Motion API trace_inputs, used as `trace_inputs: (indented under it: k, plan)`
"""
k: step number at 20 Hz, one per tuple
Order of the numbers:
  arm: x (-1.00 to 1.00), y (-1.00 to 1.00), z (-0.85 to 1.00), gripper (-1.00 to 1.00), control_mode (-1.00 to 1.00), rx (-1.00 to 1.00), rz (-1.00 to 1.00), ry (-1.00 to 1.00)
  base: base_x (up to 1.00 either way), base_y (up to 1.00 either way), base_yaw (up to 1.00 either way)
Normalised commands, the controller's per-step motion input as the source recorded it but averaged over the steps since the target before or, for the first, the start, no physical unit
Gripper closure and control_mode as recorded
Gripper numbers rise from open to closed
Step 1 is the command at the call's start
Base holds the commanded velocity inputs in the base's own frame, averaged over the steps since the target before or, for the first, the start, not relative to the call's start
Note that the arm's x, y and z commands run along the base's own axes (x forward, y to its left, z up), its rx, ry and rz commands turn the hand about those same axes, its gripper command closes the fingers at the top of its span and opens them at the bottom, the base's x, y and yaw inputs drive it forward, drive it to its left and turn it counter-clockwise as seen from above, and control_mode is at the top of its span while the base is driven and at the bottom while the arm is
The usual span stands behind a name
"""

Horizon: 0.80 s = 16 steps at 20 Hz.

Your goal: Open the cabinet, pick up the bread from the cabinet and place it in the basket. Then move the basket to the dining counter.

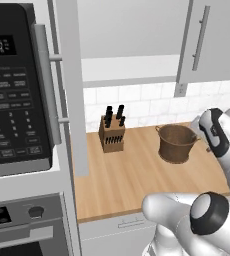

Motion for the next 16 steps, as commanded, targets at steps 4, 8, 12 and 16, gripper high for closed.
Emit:
trace_inputs:
  k: [4,8,12,16]
  plan:
    - [0.42,0.0,-0.14,-1.0,-1.0,0.0,0.0,0.08,0.0,0.0,0.0]
    - [0.39,0.0,-0.13,-1.0,-1.0,0.0,0.0,0.03,0.0,0.0,0.0]
    - [0.21,0.0,-0.18,-1.0,-1.0,0.0,0.0,0.03,0.0,0.0,0.0]
    - [0.22,0.0,-0.24,-1.0,-1.0,0.0,0.0,0.06,0.0,0.0,0.0]
